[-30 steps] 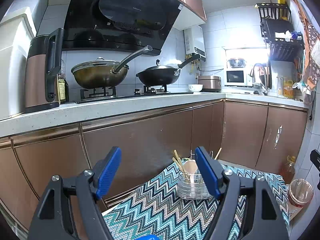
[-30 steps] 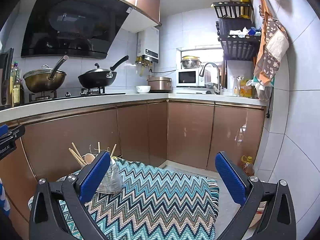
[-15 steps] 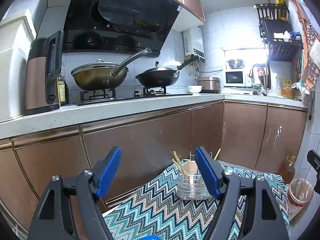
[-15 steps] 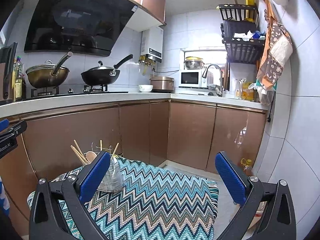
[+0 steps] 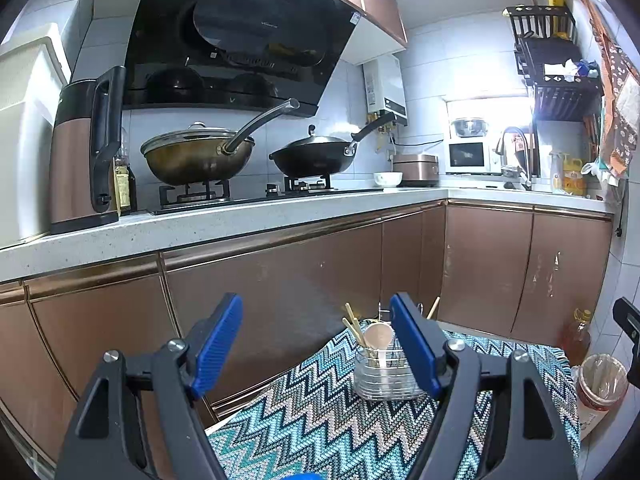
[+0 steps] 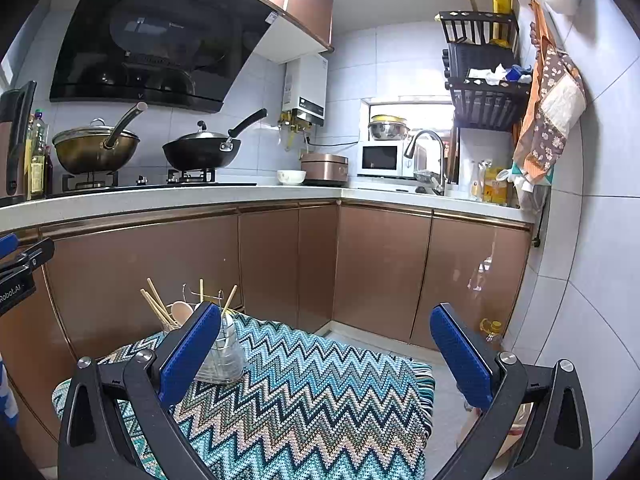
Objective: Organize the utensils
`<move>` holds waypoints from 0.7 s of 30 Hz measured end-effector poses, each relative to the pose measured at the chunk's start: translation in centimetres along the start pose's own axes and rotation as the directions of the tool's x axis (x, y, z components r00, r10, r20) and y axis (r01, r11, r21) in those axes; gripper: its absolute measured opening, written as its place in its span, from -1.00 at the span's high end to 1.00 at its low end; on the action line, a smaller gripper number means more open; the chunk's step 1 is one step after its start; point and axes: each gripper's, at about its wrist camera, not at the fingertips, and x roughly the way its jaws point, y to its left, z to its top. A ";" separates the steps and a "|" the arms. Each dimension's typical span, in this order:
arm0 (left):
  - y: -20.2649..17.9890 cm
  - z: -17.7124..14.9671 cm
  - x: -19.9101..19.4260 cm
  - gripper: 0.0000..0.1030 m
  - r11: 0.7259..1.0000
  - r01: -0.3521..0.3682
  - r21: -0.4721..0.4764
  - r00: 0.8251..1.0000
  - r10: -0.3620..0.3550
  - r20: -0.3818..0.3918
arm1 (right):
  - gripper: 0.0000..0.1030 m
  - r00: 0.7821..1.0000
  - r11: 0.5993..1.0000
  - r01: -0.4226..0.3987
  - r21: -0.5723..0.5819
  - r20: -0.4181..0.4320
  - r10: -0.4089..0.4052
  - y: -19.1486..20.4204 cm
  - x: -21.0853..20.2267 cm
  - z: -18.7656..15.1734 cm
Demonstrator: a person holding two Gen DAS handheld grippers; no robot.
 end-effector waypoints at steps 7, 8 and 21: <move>0.2 0.1 0.0 -0.45 1.000 0.000 0.000 1.000 0.000 0.000 | -1.00 1.000 1.000 -0.005 -0.004 0.001 0.005 0.2 -0.1 0.0; 0.2 0.1 -0.1 -0.45 1.000 0.000 0.001 1.000 0.000 0.001 | -1.00 1.000 1.000 -0.006 -0.006 0.002 0.006 0.3 -0.1 0.0; -0.5 0.1 -0.6 -0.45 1.000 0.024 0.014 1.000 -0.024 0.005 | -1.00 1.000 1.000 0.002 -0.004 0.006 -0.002 0.3 -0.4 0.0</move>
